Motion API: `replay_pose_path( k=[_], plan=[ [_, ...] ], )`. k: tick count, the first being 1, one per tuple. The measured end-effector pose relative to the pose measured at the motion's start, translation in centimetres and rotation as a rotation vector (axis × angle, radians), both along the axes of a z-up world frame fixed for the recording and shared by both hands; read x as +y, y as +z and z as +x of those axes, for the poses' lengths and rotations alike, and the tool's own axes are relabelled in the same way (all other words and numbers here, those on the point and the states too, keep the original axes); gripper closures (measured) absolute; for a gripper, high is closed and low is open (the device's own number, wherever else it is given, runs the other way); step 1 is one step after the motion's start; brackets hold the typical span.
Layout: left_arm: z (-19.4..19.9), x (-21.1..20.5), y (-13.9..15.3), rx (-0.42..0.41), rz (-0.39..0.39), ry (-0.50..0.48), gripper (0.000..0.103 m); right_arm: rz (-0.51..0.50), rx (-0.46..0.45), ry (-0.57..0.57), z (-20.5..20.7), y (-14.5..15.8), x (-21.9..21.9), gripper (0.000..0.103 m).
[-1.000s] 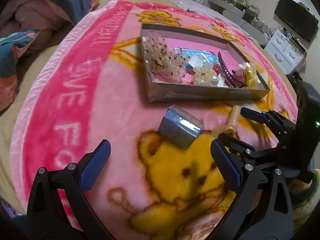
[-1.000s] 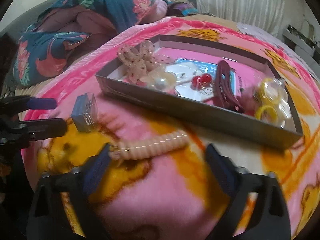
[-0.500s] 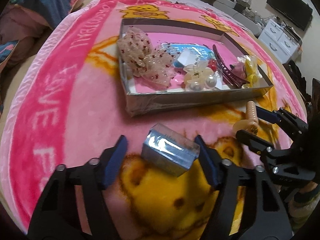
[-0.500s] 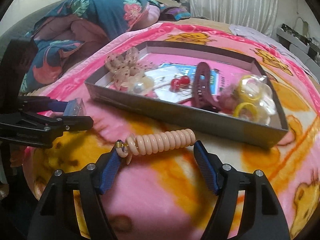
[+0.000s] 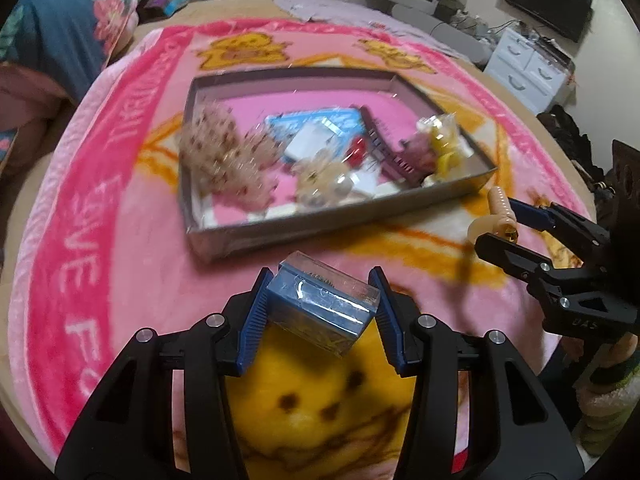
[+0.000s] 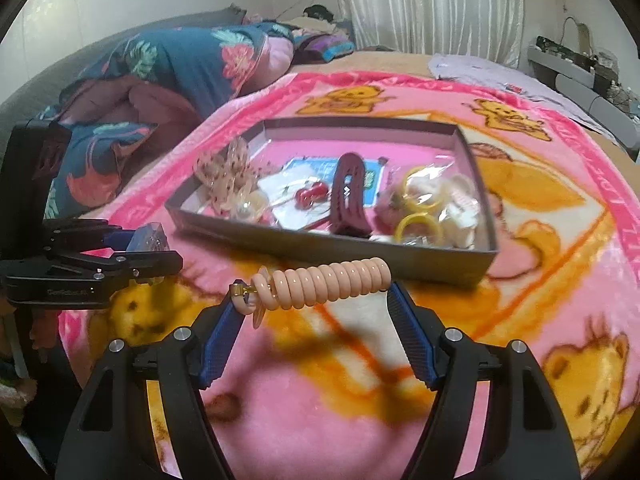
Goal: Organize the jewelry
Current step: 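Carry the blue case into the box with the left tool while the right tool carries the hair tie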
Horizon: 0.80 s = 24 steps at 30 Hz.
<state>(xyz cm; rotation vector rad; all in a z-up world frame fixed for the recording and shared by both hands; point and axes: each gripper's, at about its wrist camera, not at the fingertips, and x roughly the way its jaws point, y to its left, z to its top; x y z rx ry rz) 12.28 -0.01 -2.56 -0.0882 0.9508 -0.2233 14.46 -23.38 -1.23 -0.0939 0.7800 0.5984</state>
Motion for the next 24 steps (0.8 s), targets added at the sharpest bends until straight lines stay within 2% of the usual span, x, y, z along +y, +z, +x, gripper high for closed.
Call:
replay_pose_path(
  k=[11,24],
  plan=[
    [1.1,-1.9,3.4,-0.074,-0.015,-0.026,0.062,0.030,-0.053,-0.068,0.2,2.3,-3.1,0.033],
    [4.0,-2.3,5.3,-0.115,-0.019,-0.021,0.062,0.027,-0.110,-0.098,2.0,4.7,-3.6,0.033]
  ],
)
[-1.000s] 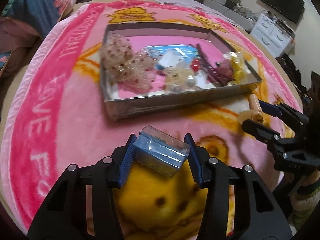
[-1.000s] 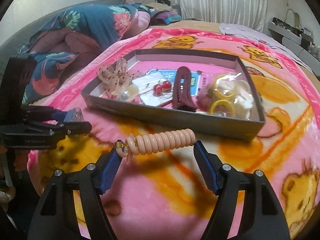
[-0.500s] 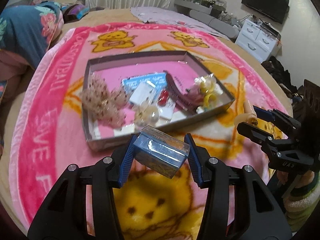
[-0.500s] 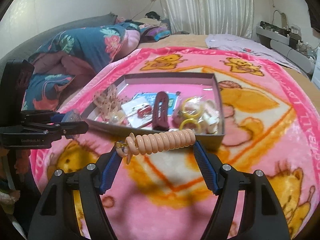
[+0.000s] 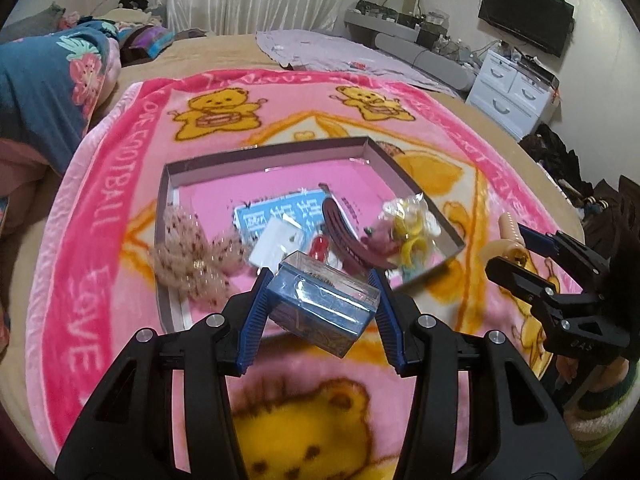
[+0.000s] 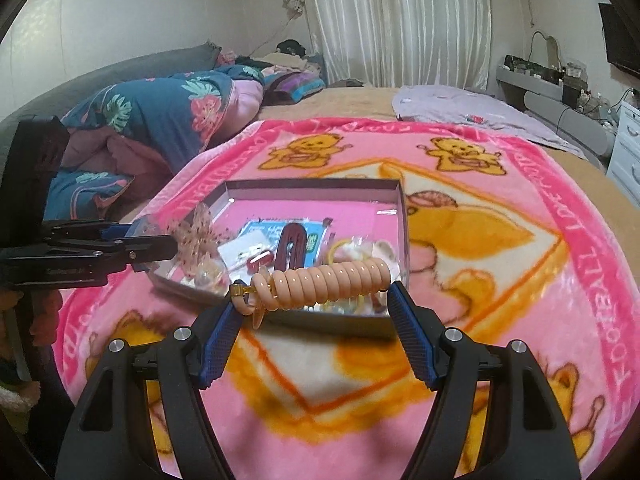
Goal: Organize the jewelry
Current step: 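Carry the blue case into the box with the left tool while the right tool carries the hair tie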
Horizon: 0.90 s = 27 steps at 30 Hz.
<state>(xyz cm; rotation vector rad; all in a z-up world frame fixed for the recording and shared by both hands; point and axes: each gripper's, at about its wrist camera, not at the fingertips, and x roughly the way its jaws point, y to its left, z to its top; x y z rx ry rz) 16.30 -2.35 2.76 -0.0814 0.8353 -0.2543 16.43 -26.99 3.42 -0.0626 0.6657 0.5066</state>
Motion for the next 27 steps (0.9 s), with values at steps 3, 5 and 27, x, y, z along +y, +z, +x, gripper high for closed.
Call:
replay_pose_path(
  k=[3,5,27],
  plan=[
    [0.7,0.2,0.5,-0.010,-0.003,0.007,0.062,-0.006,-0.017,-0.002,0.4,0.6,0.0,0.033],
    [1.1,0.3,0.8,-0.016,-0.008,0.013,0.062,-0.009,-0.026,-0.004,0.6,1.0,0.1,0.033],
    [1.8,3.5,2.5,-0.058,-0.049,0.082,0.062,-0.018,-0.074,0.020,1.8,3.2,1.8,0.033]
  ],
)
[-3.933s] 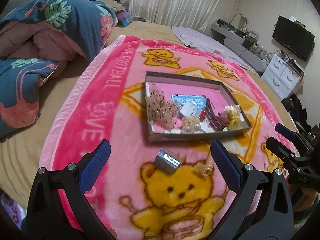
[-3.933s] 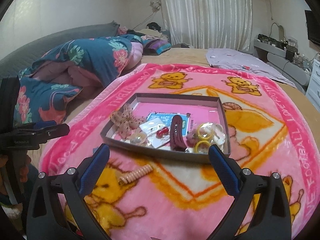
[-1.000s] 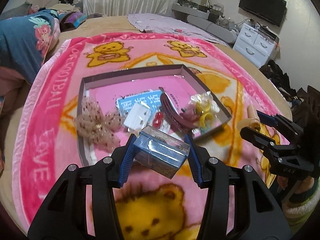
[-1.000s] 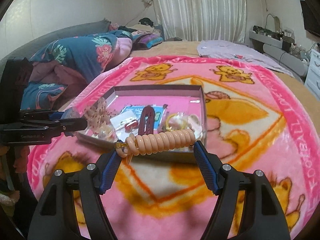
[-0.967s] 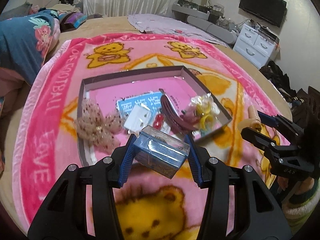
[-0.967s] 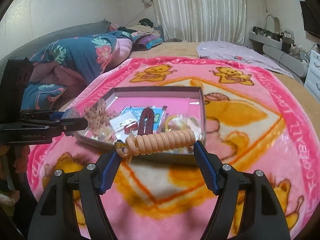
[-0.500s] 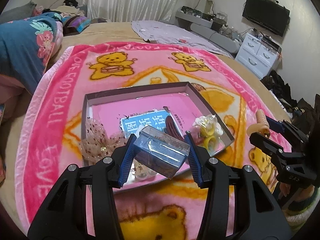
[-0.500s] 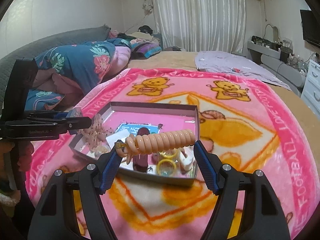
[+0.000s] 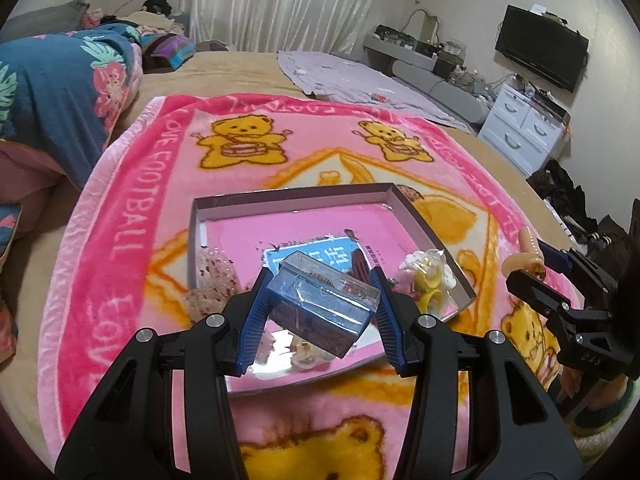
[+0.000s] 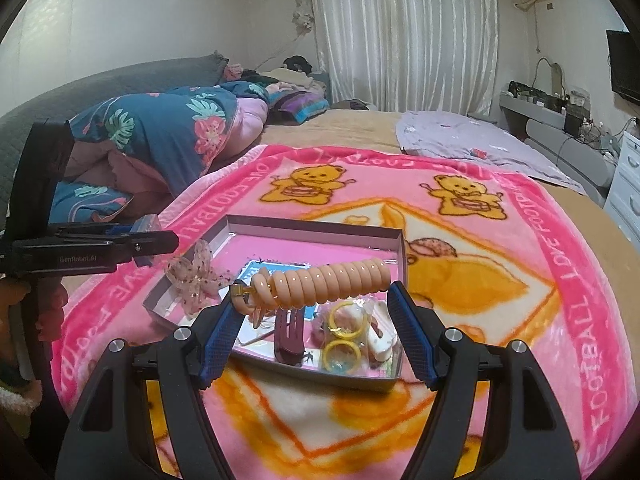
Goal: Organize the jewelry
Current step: 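Carry the blue case into the box with the left tool while the right tool carries the hair tie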
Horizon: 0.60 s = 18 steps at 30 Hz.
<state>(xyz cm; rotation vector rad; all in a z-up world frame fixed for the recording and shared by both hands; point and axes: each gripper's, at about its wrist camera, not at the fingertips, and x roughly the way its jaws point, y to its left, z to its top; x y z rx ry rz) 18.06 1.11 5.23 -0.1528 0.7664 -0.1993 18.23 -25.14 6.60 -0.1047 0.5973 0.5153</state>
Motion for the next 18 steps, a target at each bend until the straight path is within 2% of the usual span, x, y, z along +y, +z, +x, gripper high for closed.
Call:
replay_pose_path(
  k=[18],
  plan=[
    [-0.2,3.4,0.5,-0.015,-0.029,0.069,0.062,-0.022,-0.023,0.062,0.5,1.1,3.1,0.033]
  ],
)
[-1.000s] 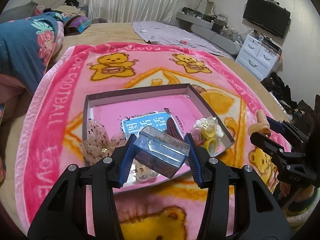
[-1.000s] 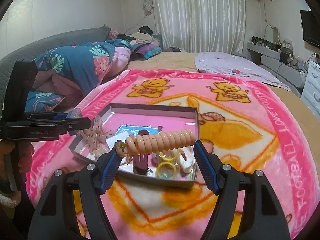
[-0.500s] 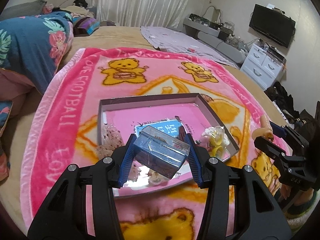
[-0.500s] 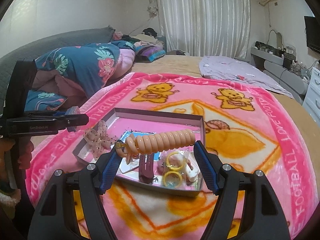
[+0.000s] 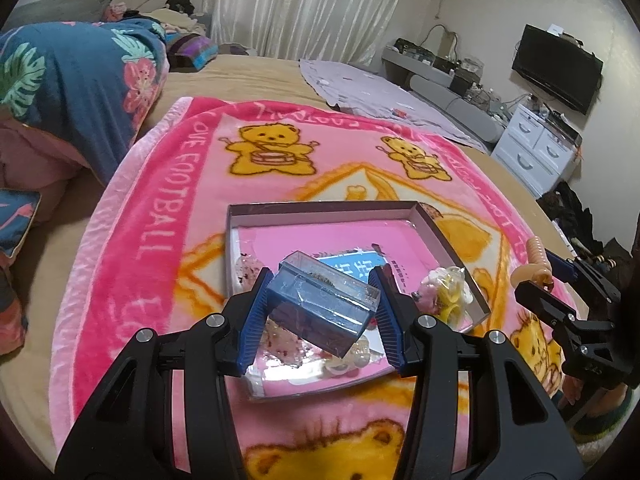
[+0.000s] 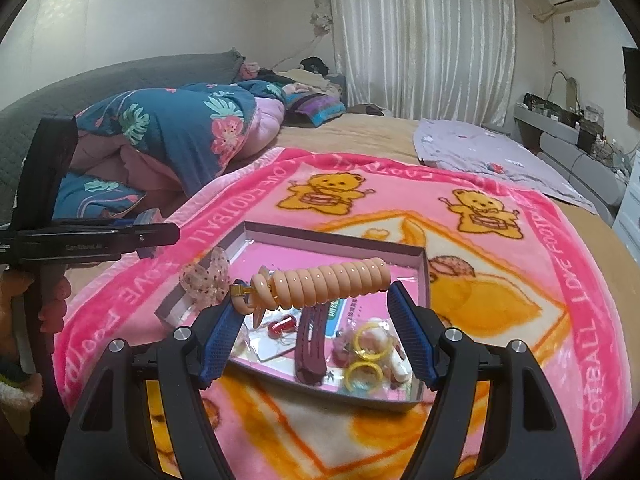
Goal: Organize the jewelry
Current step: 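Carry the blue case into the box with the left tool while the right tool carries the hair tie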
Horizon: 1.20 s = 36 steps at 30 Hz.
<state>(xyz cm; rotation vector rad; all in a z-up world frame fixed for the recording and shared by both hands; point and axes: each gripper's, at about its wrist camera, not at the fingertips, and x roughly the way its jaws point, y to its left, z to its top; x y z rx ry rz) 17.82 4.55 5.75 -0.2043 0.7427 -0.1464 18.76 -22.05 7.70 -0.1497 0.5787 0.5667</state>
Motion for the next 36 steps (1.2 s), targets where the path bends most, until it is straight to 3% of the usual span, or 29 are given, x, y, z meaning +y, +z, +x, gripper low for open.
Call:
replay_pose_path(
  k=[16,36],
  plan=[
    [1.5,2.7,-1.2,0.012,-0.029,0.067,0.062,-0.024,0.003,0.062,1.7,-0.2,4.2,0.033],
    [4.3,1.6,-5.7,0.089,-0.023,0.019,0.062,-0.092,0.102,0.051,3.8,-5.7,5.2,0.033]
  ],
)
